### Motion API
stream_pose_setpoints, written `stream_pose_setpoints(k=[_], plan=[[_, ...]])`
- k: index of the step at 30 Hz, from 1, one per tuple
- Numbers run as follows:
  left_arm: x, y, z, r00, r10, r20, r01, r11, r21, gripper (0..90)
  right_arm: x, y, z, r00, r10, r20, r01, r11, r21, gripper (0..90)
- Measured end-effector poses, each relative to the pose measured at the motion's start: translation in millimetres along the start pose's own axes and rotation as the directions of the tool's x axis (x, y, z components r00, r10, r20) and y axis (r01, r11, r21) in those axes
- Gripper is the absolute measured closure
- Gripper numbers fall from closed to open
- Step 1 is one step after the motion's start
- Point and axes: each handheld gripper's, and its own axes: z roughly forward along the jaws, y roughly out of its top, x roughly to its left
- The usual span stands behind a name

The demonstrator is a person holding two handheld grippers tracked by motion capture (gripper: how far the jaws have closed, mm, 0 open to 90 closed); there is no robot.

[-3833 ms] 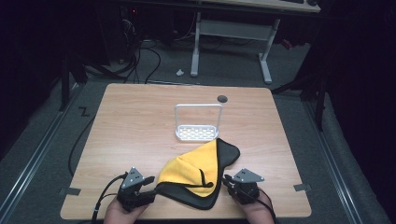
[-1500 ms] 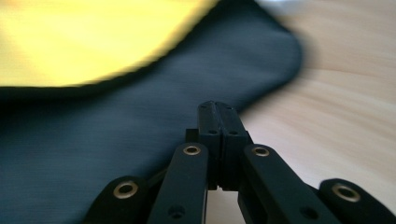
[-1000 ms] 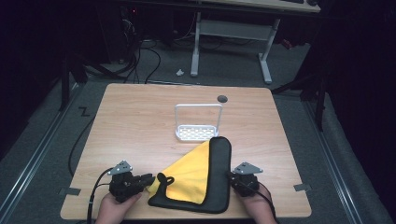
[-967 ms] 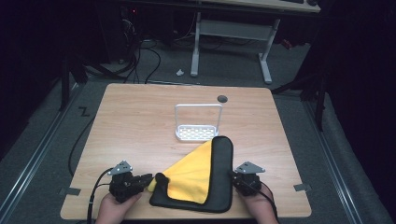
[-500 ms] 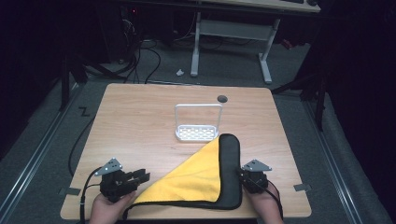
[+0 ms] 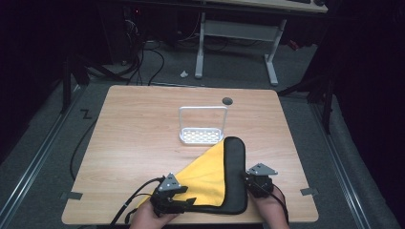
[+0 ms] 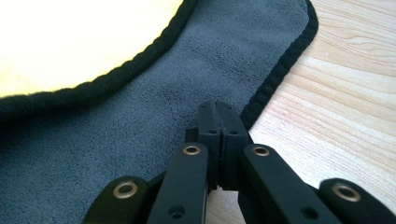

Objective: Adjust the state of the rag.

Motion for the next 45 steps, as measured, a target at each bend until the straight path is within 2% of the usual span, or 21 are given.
stream_pose_setpoints(k=[3, 4, 9, 11, 14, 16, 18, 19, 20, 21, 24, 26, 27, 29, 35, 38, 39, 40, 41, 43, 45], plan=[[-8.3, -3.5, 2.7, 0.9967, 0.052, -0.062, -0.052, 0.9986, -0.005, 44.9, -0.4, -0.1, 0.1, 1.0, -0.001, -0.002, 0.001, 1.0, -0.002, 90.0], [-9.4, -3.9, 2.3, 0.9951, 0.055, -0.082, -0.055, 0.9985, -0.006, 54.3, -0.2, 0.0, 0.2, 1.0, -0.002, -0.002, 0.002, 1.0, -0.001, 90.0], [-11.8, -6.5, 0.3, 0.9916, 0.079, -0.102, -0.08, 0.9968, -0.003, 78.9, 1.4, 0.5, 0.5, 1.0, -0.005, 0.003, 0.005, 1.0, 0.001, 90.0], [-11.6, -5.8, -1.1, 0.9933, 0.058, -0.1, -0.059, 0.9982, -0.005, 82.9, 1.9, 0.5, 0.6, 1.0, -0.006, 0.004, 0.006, 1.0, -0.001, 90.0], [-6.0, -2.5, -11.4, 0.9983, -0.015, -0.056, 0.013, 0.9992, -0.039, 83.5, 1.7, 0.5, 0.5, 1.0, -0.007, 0.003, 0.007, 1.0, -0.001, 90.0], [1.0, -0.1, -25.6, 0.9972, -0.07, -0.028, 0.067, 0.9937, -0.09, 83.4, 1.5, 0.5, 0.5, 1.0, -0.008, -0.001, 0.008, 1.0, -0.001, 90.0], [10.9, 0.9, -42.2, 0.994, -0.106, -0.028, 0.101, 0.9855, -0.136, 84.3, 2.0, 0.5, 0.5, 0.9998, -0.012, -0.015, 0.012, 1.0, -0.002, 90.0], [10.9, 0.9, -42.2, 0.994, -0.106, -0.028, 0.101, 0.9855, -0.136, 85.0, 2.0, 0.5, 0.5, 0.9998, -0.012, -0.015, 0.012, 1.0, -0.002, 90.0], [24.8, -1.4, -58.3, 0.9845, -0.175, 0.002, 0.173, 0.9674, -0.185, 84.9, 4.7, 1.4, 0.5, 0.9996, -0.029, -0.003, 0.029, 1.0, 0.003, 90.0], [31.9, -3.3, -65.4, 0.9796, -0.201, 0.004, 0.198, 0.9592, -0.202, 84.9, 5.3, 1.7, 0.6, 0.9995, -0.032, 0.001, 0.032, 0.999, 0.004, 90.0], [53.5, -11.2, -83.8, 0.9647, -0.261, -0.035, 0.245, 0.9377, -0.246, 85.4, 4.7, 1.8, 0.6, 0.9996, -0.029, -0.003, 0.029, 1.0, 0.005, 90.0], [66.0, -16.1, -91.8, 0.9571, -0.276, -0.089, 0.245, 0.9344, -0.259, 85.7, 4.4, 1.6, 0.8, 0.9996, -0.027, -0.008, 0.027, 1.0, 0.002, 90.0], [73.5, -18.8, -94.3, 0.9511, -0.294, -0.094, 0.261, 0.9286, -0.264, 85.7, 4.7, 1.7, 0.6, 0.9996, -0.028, -0.005, 0.028, 1.0, 0.005, 90.0], [90.0, -25.5, -95.4, 0.9324, -0.349, -0.095, 0.311, 0.9082, -0.28, 85.8, 5.0, 1.8, 0.7, 0.9996, -0.03, -0.002, 0.03, 1.0, 0.005, 90.0], [122.1, -42.9, -82.6, 0.8787, -0.446, -0.169, 0.398, 0.8809, -0.255, 81.6, 5.0, 1.7, 0.6, 0.9996, -0.028, -0.006, 0.028, 1.0, 0.004, 90.0], [119.0, -41.4, -89.3, 0.8685, -0.449, -0.21, 0.385, 0.8778, -0.285, 70.0, 5.3, 1.3, 0.0, 0.9994, -0.034, -0.004, 0.034, 0.999, 0.004, 90.0], [115.3, -40.0, -93.4, 0.8689, -0.444, -0.218, 0.373, 0.8778, -0.3, 68.5, 5.2, 1.2, 0.0, 0.9994, -0.034, -0.004, 0.034, 0.999, 0.004, 90.0], [110.1, -37.8, -97.0, 0.8758, -0.424, -0.23, 0.348, 0.8854, -0.308, 68.4, 4.9, 1.3, 0.0, 0.9994, -0.033, -0.006, 0.033, 0.999, 0.004, 90.0], [102.5, -34.7, -100.2, 0.8869, -0.39, -0.247, 0.309, 0.8988, -0.311, 67.8, 4.6, 1.3, 0.0, 0.9995, -0.031, -0.007, 0.031, 0.999, 0.006, 90.0], [91.5, -30.2, -103.3, 0.9014, -0.353, -0.25, 0.27, 0.9107, -0.312, 66.5, 4.4, 1.4, 0.0, 0.9995, -0.032, -0.008, 0.032, 0.999, 0.006, 90.0], [78.3, -24.8, -103.3, 0.9208, -0.312, -0.235, 0.236, 0.924, -0.301, 65.0, 4.9, 1.5, 0.0, 0.9995, -0.032, -0.006, 0.032, 0.999, 0.006, 90.0]])
